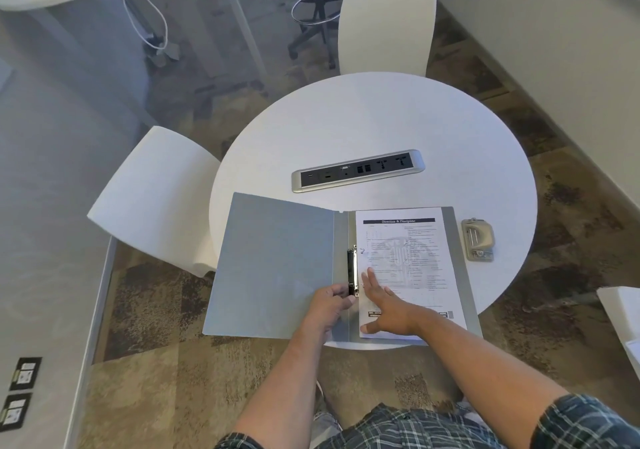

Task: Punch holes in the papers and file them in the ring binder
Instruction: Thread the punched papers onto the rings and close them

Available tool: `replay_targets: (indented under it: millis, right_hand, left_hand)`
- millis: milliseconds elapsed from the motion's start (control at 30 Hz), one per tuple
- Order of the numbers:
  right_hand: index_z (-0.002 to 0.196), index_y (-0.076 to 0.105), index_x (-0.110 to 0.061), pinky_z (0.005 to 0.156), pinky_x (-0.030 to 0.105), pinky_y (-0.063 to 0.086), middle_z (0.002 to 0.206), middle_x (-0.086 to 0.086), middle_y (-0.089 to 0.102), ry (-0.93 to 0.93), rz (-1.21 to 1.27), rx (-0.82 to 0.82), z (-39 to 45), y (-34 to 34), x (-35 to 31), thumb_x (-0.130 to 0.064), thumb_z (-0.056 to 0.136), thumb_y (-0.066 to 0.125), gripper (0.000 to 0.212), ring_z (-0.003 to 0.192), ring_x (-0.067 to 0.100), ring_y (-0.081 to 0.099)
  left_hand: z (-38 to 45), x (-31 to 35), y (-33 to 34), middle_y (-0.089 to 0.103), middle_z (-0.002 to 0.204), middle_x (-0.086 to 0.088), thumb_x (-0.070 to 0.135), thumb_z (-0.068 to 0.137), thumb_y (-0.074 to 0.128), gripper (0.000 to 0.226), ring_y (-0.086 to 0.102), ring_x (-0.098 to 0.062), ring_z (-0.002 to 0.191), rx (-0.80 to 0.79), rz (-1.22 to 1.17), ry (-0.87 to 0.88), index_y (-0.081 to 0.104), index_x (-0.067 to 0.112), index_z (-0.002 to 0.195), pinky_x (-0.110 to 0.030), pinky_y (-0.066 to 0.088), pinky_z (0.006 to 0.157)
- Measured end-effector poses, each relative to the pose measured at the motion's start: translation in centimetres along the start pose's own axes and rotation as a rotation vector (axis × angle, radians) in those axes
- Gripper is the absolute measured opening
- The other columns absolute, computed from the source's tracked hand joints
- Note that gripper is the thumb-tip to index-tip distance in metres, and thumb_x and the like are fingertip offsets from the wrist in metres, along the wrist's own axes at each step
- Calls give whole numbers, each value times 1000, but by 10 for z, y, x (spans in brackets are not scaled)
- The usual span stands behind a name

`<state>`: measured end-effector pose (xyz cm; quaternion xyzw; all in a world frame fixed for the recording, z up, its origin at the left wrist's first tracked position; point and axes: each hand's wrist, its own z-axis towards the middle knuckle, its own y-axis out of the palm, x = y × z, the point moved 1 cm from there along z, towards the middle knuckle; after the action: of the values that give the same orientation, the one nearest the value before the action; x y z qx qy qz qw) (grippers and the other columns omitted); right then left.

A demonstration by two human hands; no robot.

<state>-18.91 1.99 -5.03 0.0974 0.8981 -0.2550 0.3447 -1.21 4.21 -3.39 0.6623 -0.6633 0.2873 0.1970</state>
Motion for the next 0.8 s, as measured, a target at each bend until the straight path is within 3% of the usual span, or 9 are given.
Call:
replay_targets:
  millis: [167, 267, 400, 500, 600, 733, 800]
  right_hand:
    - [155, -25, -43, 126, 53, 8, 159, -17, -41, 28, 4, 8, 3, 3, -2, -39, 89, 76, 121, 156, 36, -16]
    - [156, -23, -44, 125, 54, 11, 161, -18, -39, 45, 7, 12, 3, 4, -2, -35, 89, 76, 120, 156, 36, -14]
    - [160, -16, -38, 127, 44, 15, 163, -17, -33, 18, -34, 95, 5, 5, -2, -37, 91, 72, 111, 159, 31, -2]
    - [162, -13, -27, 127, 34, 5, 167, -6, -26, -28, -134, 156, 5, 4, -12, -32, 97, 64, 101, 158, 23, 8]
    - [163, -10, -26, 126, 36, 11, 169, -4, -21, -16, -179, 132, 11, -9, -26, -23, 102, 59, 92, 158, 25, 13]
    - [163, 21, -27, 121, 40, 30, 173, -7, 0, 37, -146, 187, 19, -32, -36, -13, 100, 55, 73, 153, 26, 29]
    - [156, 41, -24, 119, 41, 33, 168, -4, 28, 130, -101, 368, 11, -41, -34, -16, 100, 55, 59, 149, 23, 37]
  left_hand:
    - [3, -2, 5, 63, 133, -5, -6, 92, 65, 47, 56, -20, 122, 33, -4, -9, 62, 11, 136, -35, 44, 101]
    - [5, -3, 5, 65, 135, -9, -7, 90, 67, 46, 58, -23, 124, 56, -2, 0, 66, 10, 133, -36, 45, 102]
    - [2, -2, 7, 64, 136, -11, 0, 89, 73, 48, 60, -20, 123, 80, 39, 57, 65, 10, 135, -35, 47, 104]
    - [-2, 1, 9, 60, 142, -13, 5, 89, 75, 55, 58, -21, 129, 110, 72, 111, 58, 6, 141, -32, 47, 109]
    - [-4, 9, 8, 56, 147, -11, 10, 90, 76, 61, 55, -21, 134, 143, 102, 132, 53, 6, 146, -34, 44, 113]
    - [2, 17, 5, 53, 147, -4, 13, 88, 78, 59, 57, -18, 129, 175, 101, 141, 56, 9, 143, -26, 43, 109]
    - [0, 17, 7, 67, 126, 3, 3, 90, 74, 36, 65, -18, 113, 148, 21, 133, 70, 22, 119, -23, 49, 96]
